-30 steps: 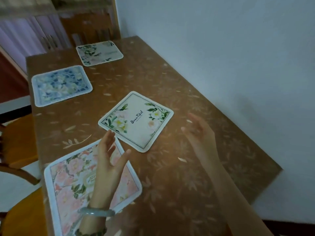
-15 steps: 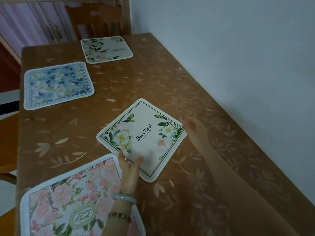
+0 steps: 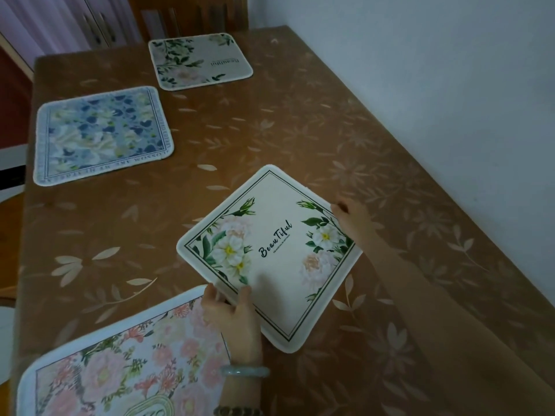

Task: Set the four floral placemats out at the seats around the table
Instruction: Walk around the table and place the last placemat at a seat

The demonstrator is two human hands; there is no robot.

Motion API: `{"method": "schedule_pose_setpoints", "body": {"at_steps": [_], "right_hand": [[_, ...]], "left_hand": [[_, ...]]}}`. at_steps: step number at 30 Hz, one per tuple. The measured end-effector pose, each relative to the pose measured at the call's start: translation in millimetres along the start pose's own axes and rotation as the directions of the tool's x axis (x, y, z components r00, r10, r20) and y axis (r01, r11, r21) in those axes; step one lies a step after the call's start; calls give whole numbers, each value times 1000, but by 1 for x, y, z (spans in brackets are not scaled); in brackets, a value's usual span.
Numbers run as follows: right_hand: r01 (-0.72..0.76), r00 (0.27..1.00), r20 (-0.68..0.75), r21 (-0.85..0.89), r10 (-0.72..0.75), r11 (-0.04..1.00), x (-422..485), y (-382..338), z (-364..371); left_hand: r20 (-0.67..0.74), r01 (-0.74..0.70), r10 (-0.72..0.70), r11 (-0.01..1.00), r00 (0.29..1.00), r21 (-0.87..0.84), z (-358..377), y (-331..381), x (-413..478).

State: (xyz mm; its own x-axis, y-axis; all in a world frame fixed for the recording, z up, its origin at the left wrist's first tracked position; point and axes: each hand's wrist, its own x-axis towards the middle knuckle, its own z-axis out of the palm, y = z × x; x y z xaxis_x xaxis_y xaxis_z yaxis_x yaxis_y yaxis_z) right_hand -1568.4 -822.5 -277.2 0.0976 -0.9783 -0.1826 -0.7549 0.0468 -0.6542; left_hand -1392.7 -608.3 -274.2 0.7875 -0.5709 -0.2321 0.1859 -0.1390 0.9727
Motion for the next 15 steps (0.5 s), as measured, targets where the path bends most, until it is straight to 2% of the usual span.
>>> {"method": "schedule_pose_setpoints", "body": {"at_steps": [5, 10, 15], "right_hand": [[1, 1000, 2, -108, -1, 994, 16, -1, 6], [-35, 998, -54, 5, 35, 999, 19, -5, 7], [-16, 994, -109, 54, 22, 998, 5, -12, -6]], "left_hand": [[-79, 79, -75, 995, 994, 54, -6, -4, 11], [-143, 184, -176, 982, 974, 49, -6, 4, 21], [-158, 221, -214, 975, 964, 27, -8, 15, 17]]}}
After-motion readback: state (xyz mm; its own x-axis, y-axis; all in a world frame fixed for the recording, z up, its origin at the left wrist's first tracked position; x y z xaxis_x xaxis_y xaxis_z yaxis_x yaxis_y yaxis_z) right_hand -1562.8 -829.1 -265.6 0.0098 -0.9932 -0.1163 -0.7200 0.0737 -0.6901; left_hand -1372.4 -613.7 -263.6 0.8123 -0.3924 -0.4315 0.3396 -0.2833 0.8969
